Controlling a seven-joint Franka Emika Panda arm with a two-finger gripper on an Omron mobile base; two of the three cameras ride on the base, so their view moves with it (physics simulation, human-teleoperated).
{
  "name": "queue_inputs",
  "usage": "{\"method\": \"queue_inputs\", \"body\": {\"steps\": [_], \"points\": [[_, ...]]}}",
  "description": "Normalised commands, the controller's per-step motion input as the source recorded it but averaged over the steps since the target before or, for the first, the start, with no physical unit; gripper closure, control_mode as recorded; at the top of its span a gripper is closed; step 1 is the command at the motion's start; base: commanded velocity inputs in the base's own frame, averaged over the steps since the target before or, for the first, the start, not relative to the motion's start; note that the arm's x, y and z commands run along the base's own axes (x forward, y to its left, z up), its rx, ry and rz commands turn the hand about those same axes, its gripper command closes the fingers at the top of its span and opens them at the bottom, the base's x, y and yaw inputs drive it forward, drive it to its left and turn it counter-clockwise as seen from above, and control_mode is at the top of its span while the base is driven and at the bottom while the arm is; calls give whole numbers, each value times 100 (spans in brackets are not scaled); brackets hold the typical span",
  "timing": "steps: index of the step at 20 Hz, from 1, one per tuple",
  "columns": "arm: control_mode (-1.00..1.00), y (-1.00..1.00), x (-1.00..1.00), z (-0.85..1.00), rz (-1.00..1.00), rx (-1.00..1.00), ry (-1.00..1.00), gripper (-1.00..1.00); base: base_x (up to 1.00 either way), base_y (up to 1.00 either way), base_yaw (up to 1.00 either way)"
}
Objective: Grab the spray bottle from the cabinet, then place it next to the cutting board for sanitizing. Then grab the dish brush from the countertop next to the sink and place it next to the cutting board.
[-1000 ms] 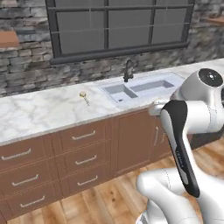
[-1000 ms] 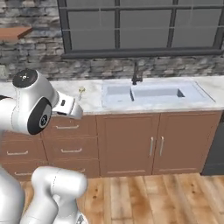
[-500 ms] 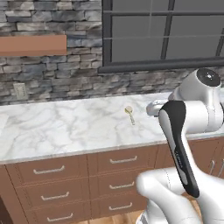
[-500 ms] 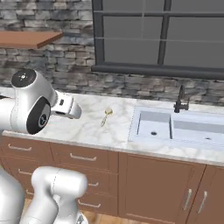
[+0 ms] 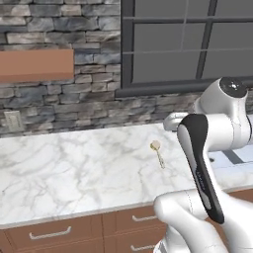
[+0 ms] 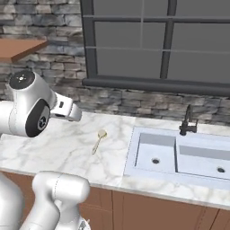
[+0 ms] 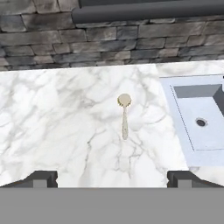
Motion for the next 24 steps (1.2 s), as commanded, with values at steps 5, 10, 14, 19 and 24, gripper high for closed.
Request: {"method": "queue_inputs", "body": {"steps": [5,10,14,19,24], "points": [[100,0,0,0,0,0,0,-100,50,0,-17],[100,0,0,0,0,0,0,-100,42,0,-7],[100,0,0,0,0,0,0,-100,62,1,-17],[-100,-3,48,-12,-8,0,6,-100,12,0,-5],[-100,-12,58,-54,0,0,15,-100,0,0,0]]}}
